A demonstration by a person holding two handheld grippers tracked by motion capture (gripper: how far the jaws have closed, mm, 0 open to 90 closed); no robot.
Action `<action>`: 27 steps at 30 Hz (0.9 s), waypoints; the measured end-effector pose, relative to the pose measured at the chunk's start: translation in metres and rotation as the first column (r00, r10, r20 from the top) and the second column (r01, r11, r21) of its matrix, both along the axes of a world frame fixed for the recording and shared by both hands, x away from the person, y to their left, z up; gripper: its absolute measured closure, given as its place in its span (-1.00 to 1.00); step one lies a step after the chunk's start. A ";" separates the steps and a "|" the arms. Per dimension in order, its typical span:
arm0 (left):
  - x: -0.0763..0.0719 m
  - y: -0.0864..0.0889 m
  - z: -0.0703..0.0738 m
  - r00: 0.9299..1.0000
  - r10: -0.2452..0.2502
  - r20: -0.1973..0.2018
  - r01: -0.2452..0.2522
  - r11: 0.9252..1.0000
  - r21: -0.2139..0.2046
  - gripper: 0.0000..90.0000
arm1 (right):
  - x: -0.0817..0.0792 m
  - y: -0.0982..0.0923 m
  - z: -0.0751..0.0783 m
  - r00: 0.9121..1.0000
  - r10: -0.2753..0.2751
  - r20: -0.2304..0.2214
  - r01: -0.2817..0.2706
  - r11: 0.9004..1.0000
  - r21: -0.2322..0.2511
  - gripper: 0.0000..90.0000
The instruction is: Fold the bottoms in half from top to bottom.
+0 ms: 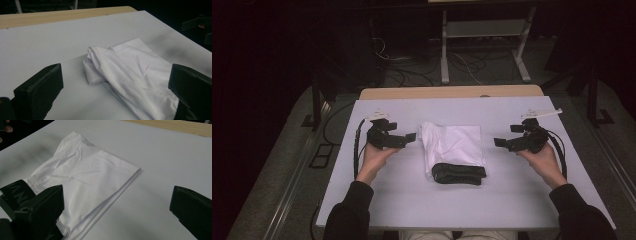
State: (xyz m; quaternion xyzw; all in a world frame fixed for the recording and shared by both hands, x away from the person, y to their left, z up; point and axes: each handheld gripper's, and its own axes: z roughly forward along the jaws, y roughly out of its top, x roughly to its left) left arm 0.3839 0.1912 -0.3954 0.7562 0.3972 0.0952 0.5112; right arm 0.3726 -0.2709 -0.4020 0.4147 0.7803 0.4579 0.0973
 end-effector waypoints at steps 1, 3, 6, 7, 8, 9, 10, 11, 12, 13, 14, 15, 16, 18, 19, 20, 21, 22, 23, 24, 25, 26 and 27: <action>-0.001 0.001 0.000 1.000 0.001 0.002 -0.001 1.000 -0.001 -1.00 | -0.002 -0.001 0.000 1.000 -0.001 0.003 0.001 1.000 -0.002 -1.00; -0.004 0.004 0.000 1.000 0.001 0.005 -0.001 1.000 -0.001 -1.00 | -0.005 -0.003 0.000 1.000 -0.001 0.001 0.001 1.000 0.000 -1.00; -0.009 0.007 0.000 1.000 0.001 0.012 -0.001 1.000 -0.004 -1.00 | -0.009 -0.007 0.000 1.000 -0.007 0.004 0.007 1.000 0.002 -1.00; -0.010 0.008 0.000 1.000 -0.001 0.015 0.001 1.000 -0.005 -1.00 | -0.011 -0.009 0.000 1.000 -0.006 0.005 0.006 1.000 0.004 -1.00; -0.012 0.009 0.000 1.000 0.000 0.016 0.001 1.000 -0.005 -1.00 | -0.012 -0.010 0.000 1.000 -0.006 0.008 0.006 1.000 0.003 -1.00; -0.014 0.010 0.000 1.000 -0.003 0.018 0.003 1.000 -0.002 -1.00 | -0.014 -0.011 0.000 1.000 -0.007 0.006 0.007 1.000 0.001 -1.00; -0.016 0.010 0.000 1.000 -0.002 0.019 0.002 1.000 -0.003 -1.00 | -0.016 -0.012 -0.001 1.000 -0.008 0.008 0.008 1.000 0.000 -1.00; -0.018 0.011 0.000 1.000 -0.002 0.023 0.002 1.000 -0.003 -1.00 | -0.018 -0.013 -0.001 1.000 -0.008 0.008 0.008 1.000 0.002 -1.00; -0.020 0.012 0.000 1.000 -0.004 0.027 0.004 1.000 -0.003 -1.00 | -0.020 -0.014 -0.001 1.000 -0.006 0.007 0.006 1.000 0.003 -1.00; -0.022 0.013 0.000 0.999 -0.006 0.031 0.006 1.000 -0.004 -1.00 | -0.022 -0.015 -0.001 1.000 -0.007 0.013 0.007 1.000 0.004 -1.00; -0.025 0.014 -0.001 0.999 -0.005 0.035 0.005 1.000 -0.008 -1.00 | -0.024 -0.016 -0.001 1.000 -0.008 0.015 0.008 1.000 0.006 -1.00; -0.027 0.016 -0.001 0.999 -0.006 0.038 0.006 1.000 -0.008 -1.00 | -0.027 -0.018 -0.001 1.000 -0.008 0.016 0.008 1.000 0.008 -1.00; -0.029 0.017 -0.002 0.999 -0.006 0.040 0.006 1.000 -0.011 -1.00 | -0.029 -0.019 -0.002 1.000 -0.010 0.016 0.010 1.000 0.012 -1.00; -0.033 0.019 -0.003 0.999 -0.004 0.044 0.004 1.000 -0.017 -1.00 | -0.032 -0.020 -0.004 1.000 -0.012 0.014 0.012 1.000 0.008 -1.00; -0.034 0.020 -0.003 0.999 -0.004 0.045 0.005 1.000 -0.019 -1.00 | -0.034 -0.021 -0.005 1.000 -0.013 0.012 0.013 1.000 0.009 -1.00; -0.036 0.021 -0.004 0.999 -0.003 0.048 0.004 1.000 -0.021 -1.00 | -0.036 -0.022 -0.005 1.000 -0.015 0.011 0.015 1.000 0.011 -1.00; -0.038 0.023 -0.004 0.999 -0.002 0.050 0.003 1.000 -0.022 -1.00 | -0.037 -0.023 -0.006 1.000 -0.015 0.012 0.014 1.000 0.012 -1.00; -0.039 0.024 -0.005 0.999 -0.002 0.053 0.003 1.000 -0.022 -1.00 | -0.039 -0.023 -0.007 1.000 -0.016 0.011 0.016 1.000 0.013 -1.00; -0.041 0.025 -0.005 0.998 -0.002 0.055 0.003 1.000 -0.018 -1.00 | -0.041 -0.024 -0.007 1.000 -0.016 0.014 0.016 1.000 0.014 -1.00; -0.043 0.026 -0.006 0.998 -0.002 0.059 0.003 1.000 -0.012 -1.00 | -0.043 -0.024 -0.007 1.000 -0.016 0.014 0.016 1.000 0.014 -1.00; -0.045 0.027 -0.007 0.998 -0.001 0.063 0.002 1.000 -0.015 -1.00 | -0.045 -0.024 -0.008 1.000 -0.017 0.014 0.017 1.000 0.014 -1.00; -0.046 0.028 -0.007 0.998 0.001 0.065 0.000 1.000 -0.019 -1.00 | -0.047 -0.024 -0.009 1.000 -0.015 0.017 0.015 1.000 0.015 -1.00; -0.048 0.029 -0.009 0.998 0.003 0.067 -0.002 1.000 -0.024 -1.00 | -0.048 -0.025 -0.009 1.000 -0.014 0.017 0.014 1.000 0.015 -1.00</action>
